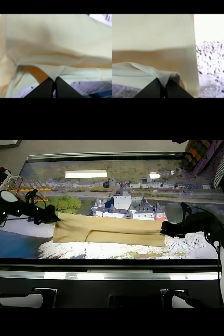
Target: Fold the clothes and pants, and hang the long-sleeved shirts on hangers.
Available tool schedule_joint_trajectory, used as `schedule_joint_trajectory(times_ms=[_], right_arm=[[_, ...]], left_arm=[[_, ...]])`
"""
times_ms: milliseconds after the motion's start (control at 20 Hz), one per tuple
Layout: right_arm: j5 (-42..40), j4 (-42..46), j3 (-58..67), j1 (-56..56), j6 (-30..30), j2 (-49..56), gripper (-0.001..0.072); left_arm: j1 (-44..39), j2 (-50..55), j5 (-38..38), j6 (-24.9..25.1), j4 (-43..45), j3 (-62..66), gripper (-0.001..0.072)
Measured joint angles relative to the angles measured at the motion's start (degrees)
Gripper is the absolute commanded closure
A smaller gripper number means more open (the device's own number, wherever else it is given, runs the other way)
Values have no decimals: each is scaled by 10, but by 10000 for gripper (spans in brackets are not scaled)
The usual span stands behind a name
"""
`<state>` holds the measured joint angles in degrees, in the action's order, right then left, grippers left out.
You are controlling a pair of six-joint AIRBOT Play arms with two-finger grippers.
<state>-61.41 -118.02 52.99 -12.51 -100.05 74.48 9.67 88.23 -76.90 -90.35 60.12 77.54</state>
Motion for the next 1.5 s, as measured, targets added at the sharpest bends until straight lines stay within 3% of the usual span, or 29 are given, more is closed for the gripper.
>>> schedule_joint_trajectory(times_ms=[150,250,350,400,500,600,650,700,750,1300,1350,1450,1500], right_arm=[[21,0,28,3,-2,46,677],[30,0,41,3,-2,69,533],[33,1,52,3,2,83,298],[28,1,61,1,5,86,292],[1,2,86,-12,7,85,275],[-23,5,109,-38,10,79,218],[-33,4,116,-56,10,78,154],[-44,2,121,-72,10,79,99],[-57,-5,125,-88,9,85,96],[-106,-102,129,-90,-49,202,101],[-104,-106,127,-83,-50,205,123],[-91,-111,123,-70,-51,210,254],[-85,-110,122,-64,-52,212,395]], left_arm=[[-11,83,-11,0,0,89,691],[-18,123,-17,0,1,123,664],[-24,148,-20,0,2,141,459],[-25,155,-19,0,5,148,396],[-26,160,-20,-1,21,168,384],[-26,153,-26,-7,51,192,383],[-26,145,-31,-11,66,204,381],[-26,135,-32,-12,82,215,259],[-26,125,-35,-17,95,223,95],[-31,29,-65,-36,143,248,92],[-31,27,-67,-37,144,248,92],[-31,25,-70,-37,144,248,92],[-31,25,-71,-37,144,248,95]])
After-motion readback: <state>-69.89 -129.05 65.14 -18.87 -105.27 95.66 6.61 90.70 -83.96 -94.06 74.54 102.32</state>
